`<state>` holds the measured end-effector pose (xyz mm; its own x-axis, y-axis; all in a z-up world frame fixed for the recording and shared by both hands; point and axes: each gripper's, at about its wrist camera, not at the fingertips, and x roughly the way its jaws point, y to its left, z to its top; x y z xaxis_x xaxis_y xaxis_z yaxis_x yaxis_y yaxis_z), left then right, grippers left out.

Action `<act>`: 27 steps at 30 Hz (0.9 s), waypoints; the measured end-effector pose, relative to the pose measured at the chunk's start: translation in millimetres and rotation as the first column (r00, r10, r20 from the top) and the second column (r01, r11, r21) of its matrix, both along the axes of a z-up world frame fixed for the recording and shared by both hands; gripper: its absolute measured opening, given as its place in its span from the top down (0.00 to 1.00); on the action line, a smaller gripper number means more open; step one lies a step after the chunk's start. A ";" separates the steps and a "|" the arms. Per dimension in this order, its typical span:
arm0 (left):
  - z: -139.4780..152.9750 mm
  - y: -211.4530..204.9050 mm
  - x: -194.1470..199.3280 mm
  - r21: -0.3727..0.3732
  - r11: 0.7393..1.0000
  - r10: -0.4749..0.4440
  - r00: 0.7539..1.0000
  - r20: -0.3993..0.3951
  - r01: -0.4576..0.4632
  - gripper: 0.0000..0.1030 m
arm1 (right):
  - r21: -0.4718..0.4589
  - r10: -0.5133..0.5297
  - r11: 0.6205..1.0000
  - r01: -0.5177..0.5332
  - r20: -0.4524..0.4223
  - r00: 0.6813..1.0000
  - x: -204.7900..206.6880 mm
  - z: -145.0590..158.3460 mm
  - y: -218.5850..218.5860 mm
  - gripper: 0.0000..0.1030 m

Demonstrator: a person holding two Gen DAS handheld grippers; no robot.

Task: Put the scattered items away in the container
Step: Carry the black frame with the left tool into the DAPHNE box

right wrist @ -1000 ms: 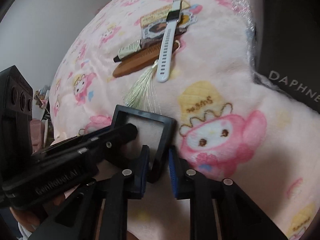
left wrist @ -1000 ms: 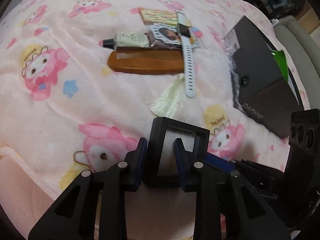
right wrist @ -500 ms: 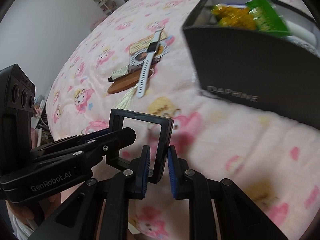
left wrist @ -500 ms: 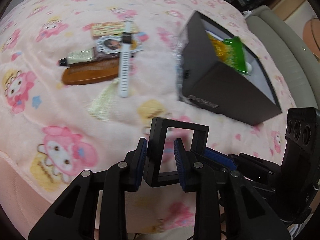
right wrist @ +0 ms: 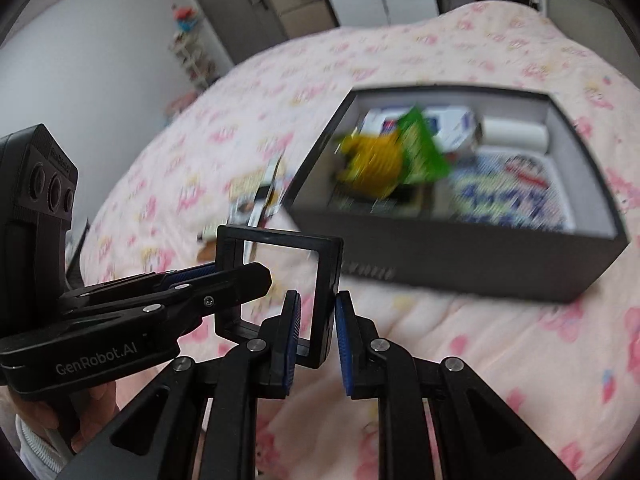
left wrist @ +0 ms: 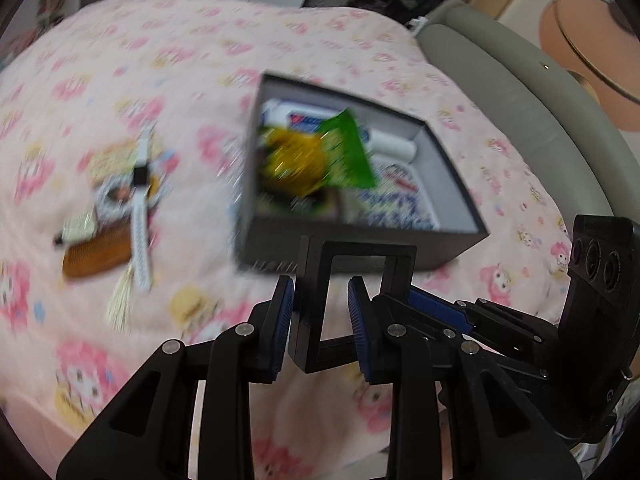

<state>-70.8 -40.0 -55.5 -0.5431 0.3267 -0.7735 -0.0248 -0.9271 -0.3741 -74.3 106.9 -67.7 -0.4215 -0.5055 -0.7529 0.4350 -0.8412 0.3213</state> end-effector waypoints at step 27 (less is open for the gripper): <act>-44.4 19.1 -120.8 -0.109 0.994 0.004 0.990 0.141 0.011 0.71 | 0.076 -0.056 0.996 0.051 0.066 0.996 -115.8 -37.2 -2.0 0.86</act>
